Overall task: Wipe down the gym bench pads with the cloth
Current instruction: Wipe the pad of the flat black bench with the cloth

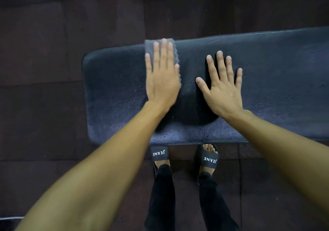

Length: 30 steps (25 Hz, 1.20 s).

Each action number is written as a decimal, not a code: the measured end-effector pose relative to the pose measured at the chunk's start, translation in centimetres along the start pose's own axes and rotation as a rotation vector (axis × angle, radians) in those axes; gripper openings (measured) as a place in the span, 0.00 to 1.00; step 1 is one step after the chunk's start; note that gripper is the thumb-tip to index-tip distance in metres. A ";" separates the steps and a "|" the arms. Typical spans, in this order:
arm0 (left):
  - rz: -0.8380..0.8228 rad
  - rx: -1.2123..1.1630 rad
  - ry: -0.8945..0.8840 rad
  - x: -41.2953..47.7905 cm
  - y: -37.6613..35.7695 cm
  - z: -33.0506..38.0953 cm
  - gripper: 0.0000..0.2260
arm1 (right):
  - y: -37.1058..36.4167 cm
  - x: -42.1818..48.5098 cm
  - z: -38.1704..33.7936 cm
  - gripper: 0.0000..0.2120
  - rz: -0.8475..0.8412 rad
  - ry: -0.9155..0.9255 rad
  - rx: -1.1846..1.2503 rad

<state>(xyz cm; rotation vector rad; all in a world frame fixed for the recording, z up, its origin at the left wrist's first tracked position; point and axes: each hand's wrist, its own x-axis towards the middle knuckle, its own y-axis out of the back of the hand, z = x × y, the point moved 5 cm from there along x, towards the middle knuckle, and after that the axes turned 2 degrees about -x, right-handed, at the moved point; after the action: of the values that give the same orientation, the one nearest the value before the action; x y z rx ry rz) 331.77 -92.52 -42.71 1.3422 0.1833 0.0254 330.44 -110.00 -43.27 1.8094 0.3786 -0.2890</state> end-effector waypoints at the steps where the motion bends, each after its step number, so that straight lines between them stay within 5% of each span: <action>1: -0.003 0.007 -0.057 -1.9 -0.5 1.3 0.25 | 0.0 0.0 0.0 0.31 0.008 0.001 0.005; 4: -0.055 0.029 -0.137 -9.3 -1.2 1.6 0.25 | -0.1 -0.2 0.2 0.32 0.021 0.008 0.024; 7: -0.093 0.106 -0.026 -13.7 -0.6 -3.3 0.25 | 0.0 -0.2 0.3 0.31 0.026 0.016 0.028; 12: -0.074 0.045 0.195 -8.5 1.8 -10.2 0.25 | -0.3 0.1 0.1 0.32 0.038 0.024 0.001; 16: 0.000 0.019 0.139 -5.3 0.5 -4.4 0.26 | -0.3 0.2 0.2 0.32 0.036 0.021 -0.006; 22: -0.029 0.059 -0.062 -15.1 -1.7 -0.1 0.25 | 0.6 -0.8 0.4 0.31 0.026 0.043 0.017; 30: -0.001 0.058 0.286 -11.3 -0.3 -3.6 0.26 | 3.5 -7.2 11.9 0.25 0.219 -0.037 0.077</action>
<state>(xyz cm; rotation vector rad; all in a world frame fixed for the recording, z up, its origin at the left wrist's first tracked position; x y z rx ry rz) 320.10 -90.52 -42.48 1.3932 0.4289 0.2133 325.21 -123.05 -40.54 1.8992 0.1435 -0.1854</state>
